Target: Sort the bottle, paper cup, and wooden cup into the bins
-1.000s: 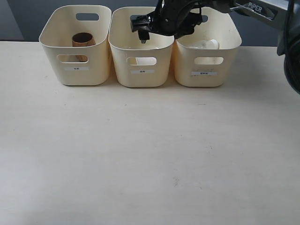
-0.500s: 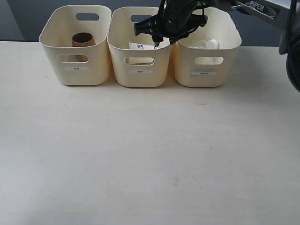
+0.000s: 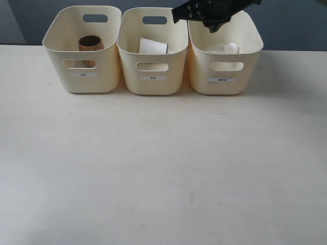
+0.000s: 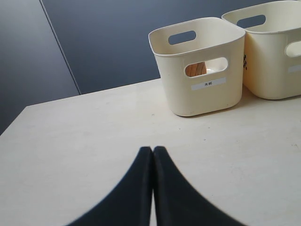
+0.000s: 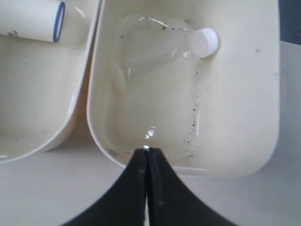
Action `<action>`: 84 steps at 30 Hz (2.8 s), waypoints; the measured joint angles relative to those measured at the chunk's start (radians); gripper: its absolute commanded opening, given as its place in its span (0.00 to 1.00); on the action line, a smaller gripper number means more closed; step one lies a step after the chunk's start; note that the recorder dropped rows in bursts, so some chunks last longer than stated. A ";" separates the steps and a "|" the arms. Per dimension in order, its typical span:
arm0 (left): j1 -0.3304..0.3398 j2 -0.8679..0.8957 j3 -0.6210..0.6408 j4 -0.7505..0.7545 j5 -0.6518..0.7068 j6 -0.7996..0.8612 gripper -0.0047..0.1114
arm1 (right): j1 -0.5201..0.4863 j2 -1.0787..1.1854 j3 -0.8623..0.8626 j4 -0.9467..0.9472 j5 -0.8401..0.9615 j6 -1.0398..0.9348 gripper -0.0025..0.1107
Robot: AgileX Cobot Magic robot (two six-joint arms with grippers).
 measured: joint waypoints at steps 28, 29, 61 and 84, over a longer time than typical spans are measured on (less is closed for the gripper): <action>0.000 0.000 0.000 0.000 0.000 0.000 0.04 | 0.000 -0.419 0.461 -0.320 0.069 0.170 0.02; 0.000 0.000 0.000 0.000 0.000 0.000 0.04 | 0.000 -0.444 0.495 -0.331 0.070 0.191 0.02; 0.000 0.000 0.000 0.000 0.000 0.000 0.04 | 0.000 -1.234 1.617 -0.113 -0.438 0.757 0.02; 0.000 0.000 0.000 0.000 0.000 0.000 0.04 | 0.006 -1.496 1.617 -0.109 -0.451 0.765 0.02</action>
